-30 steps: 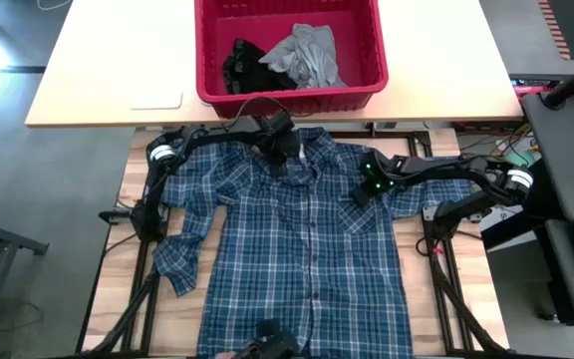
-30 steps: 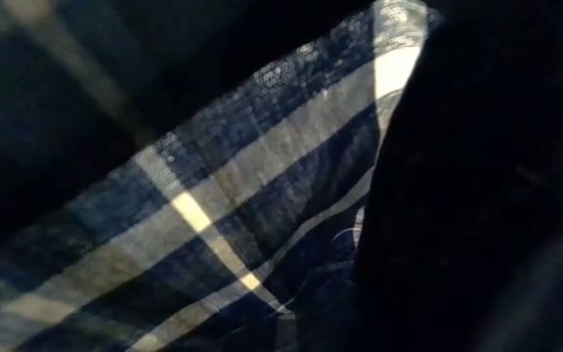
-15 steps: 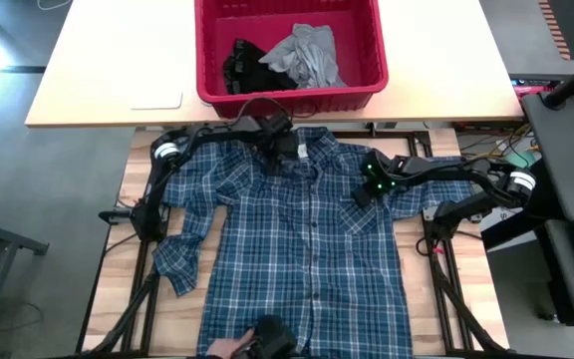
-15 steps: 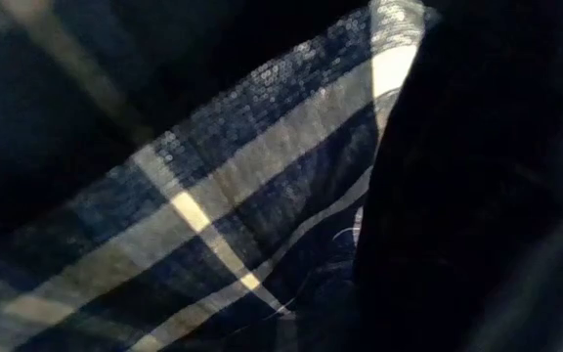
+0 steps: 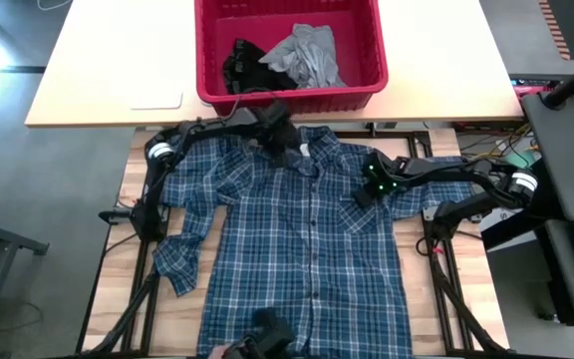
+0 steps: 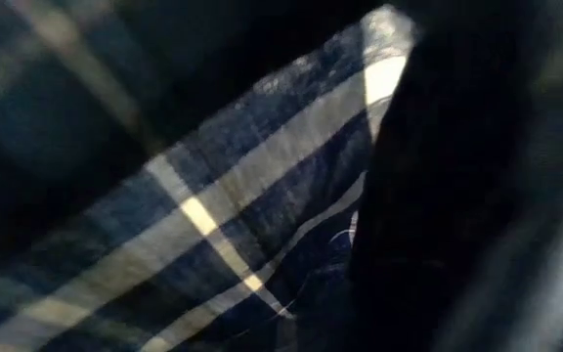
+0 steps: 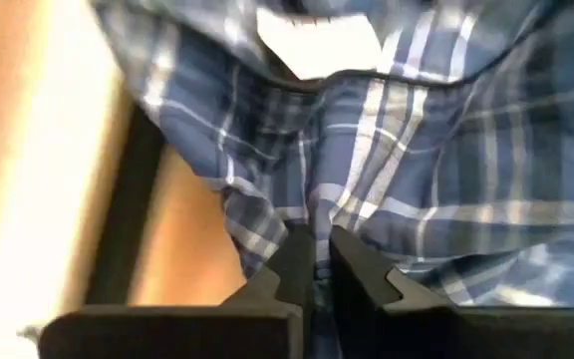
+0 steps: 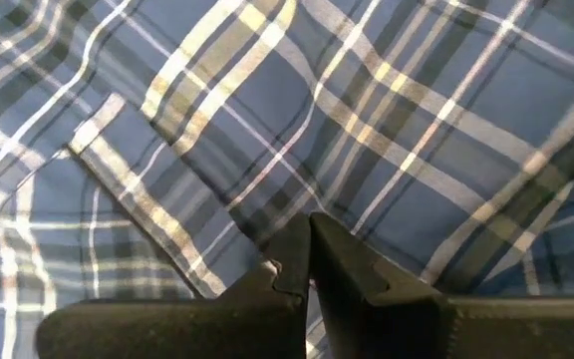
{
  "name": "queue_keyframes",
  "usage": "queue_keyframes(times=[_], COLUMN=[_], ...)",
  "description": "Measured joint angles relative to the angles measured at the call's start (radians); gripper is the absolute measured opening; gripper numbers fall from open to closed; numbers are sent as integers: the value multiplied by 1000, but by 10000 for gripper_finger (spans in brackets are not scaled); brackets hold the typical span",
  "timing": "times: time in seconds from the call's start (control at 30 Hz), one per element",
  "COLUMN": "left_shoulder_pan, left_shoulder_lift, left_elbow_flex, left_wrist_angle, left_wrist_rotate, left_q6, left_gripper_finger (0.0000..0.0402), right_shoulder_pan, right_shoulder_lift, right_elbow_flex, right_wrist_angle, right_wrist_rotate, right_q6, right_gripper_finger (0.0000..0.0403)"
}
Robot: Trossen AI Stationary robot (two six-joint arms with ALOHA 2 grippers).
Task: Fold Laundry from Bin
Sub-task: Fold the blue patterned long sleeve shirt
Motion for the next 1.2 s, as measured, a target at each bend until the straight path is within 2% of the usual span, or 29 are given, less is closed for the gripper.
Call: queue_keyframes(times=[0.13, 0.27, 0.4, 0.63, 0.8, 0.93, 1.0, 1.1, 1.2], left_shoulder_pan=[12, 27, 33, 78, 96, 101, 107, 114, 114], left_shoulder_lift=[-21, -20, -21, -20, -25, -5, 12, 16, 6], left_elbow_flex=[38, 52, 44, 25, 25, 25, 25, 24, 27], left_wrist_angle=[43, 106, 104, 152, 141, 176, 175, 159, 117], left_wrist_rotate=[42, 147, 152, 32, 108, -33, -73, -101, -100], left_q6=[-66, -123, -137, -237, -309, -331, -346, -360, -375], left_gripper_finger=[3, 2, 8, 10, 10, 10, 11, 24, 56], right_shoulder_pan=[0, 0, 0, 0, 0, 0, 0, 0, 0], right_shoulder_lift=[0, 0, -1, 0, 0, 0, 0, -3, -14], right_elbow_flex=[-22, -28, -34, -52, -53, -53, -54, -54, -54], right_wrist_angle=[-2, -5, -5, -13, -13, -12, -12, -10, -8], right_wrist_rotate=[-14, -15, -16, -40, -41, -40, -40, -40, -40], right_q6=[11, 11, 11, 17, 9, 10, 10, 10, 10], right_gripper_finger=[9, 9, 9, 9, 9, 9, 9, 9, 9])
